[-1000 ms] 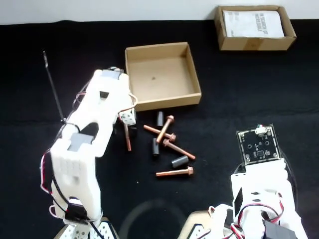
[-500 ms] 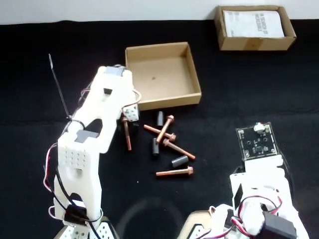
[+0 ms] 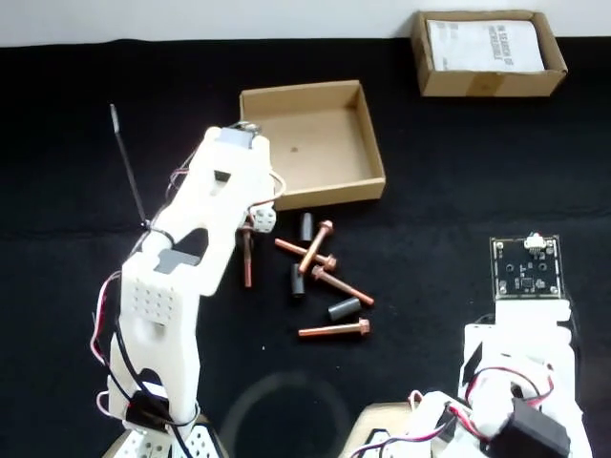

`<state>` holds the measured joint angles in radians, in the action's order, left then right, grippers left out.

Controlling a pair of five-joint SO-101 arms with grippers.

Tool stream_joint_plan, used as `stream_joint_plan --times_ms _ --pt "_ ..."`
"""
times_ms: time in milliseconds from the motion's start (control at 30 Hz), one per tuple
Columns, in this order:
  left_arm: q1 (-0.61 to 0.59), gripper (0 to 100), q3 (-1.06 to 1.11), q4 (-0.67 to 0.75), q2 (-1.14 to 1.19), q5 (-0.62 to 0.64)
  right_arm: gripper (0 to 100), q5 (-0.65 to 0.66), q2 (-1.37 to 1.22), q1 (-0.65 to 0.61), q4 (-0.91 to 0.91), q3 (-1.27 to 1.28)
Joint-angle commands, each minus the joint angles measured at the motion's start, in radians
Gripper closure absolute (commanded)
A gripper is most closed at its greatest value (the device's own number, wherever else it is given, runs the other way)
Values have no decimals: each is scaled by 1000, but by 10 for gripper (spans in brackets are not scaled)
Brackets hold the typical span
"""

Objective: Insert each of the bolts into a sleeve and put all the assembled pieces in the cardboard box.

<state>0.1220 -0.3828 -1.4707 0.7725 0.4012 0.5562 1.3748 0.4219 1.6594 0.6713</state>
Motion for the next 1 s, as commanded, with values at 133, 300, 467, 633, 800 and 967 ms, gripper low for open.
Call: stream_joint_plan --times_ms 133,300,467,633,800,967 --pt "2 991 -94 -180 -54 -3 991 15 5 4 1 81" --pt "-27 991 -114 -215 -245 -6 991 -37 4 -77 -8 87" --pt "-36 991 -110 -275 -526 -71 991 -311 5 -231 -62 94" --pt "-35 991 27 -278 -846 -107 991 -493 5 -432 -47 94" --pt "-30 991 216 -276 -1152 -124 991 -686 5 -564 -50 94" --pt "-19 991 374 -233 -1369 -118 991 -856 5 -691 -113 139"
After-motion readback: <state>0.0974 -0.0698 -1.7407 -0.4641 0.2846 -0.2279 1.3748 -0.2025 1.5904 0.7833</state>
